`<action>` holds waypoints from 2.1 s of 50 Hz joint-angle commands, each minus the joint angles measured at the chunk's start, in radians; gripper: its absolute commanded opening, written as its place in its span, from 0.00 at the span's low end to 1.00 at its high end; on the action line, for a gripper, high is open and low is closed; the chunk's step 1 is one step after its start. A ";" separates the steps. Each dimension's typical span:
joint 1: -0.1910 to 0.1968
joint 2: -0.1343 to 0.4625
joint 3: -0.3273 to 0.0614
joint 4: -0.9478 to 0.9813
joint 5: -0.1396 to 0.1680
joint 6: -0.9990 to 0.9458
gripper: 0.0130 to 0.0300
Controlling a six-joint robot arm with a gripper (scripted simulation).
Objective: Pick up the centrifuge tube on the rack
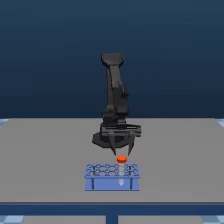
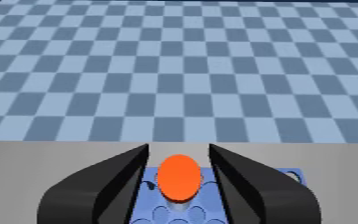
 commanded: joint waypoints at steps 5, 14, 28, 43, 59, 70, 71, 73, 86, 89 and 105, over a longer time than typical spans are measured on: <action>0.000 0.007 0.002 -0.037 -0.008 0.045 1.00; 0.000 0.015 0.010 -0.104 -0.019 0.113 1.00; 0.000 0.042 0.026 -0.247 -0.053 0.259 1.00; 0.000 0.072 0.042 -0.351 -0.090 0.365 1.00; 0.000 0.086 0.049 -0.388 -0.108 0.405 1.00; 0.000 0.086 0.049 -0.389 -0.109 0.405 0.00; 0.000 0.086 0.049 -0.389 -0.109 0.405 0.00; 0.000 0.086 0.049 -0.389 -0.109 0.405 0.00; 0.000 0.086 0.049 -0.389 -0.109 0.405 0.00; 0.000 0.086 0.049 -0.389 -0.109 0.405 0.00; 0.000 0.074 0.043 -0.357 -0.093 0.372 0.00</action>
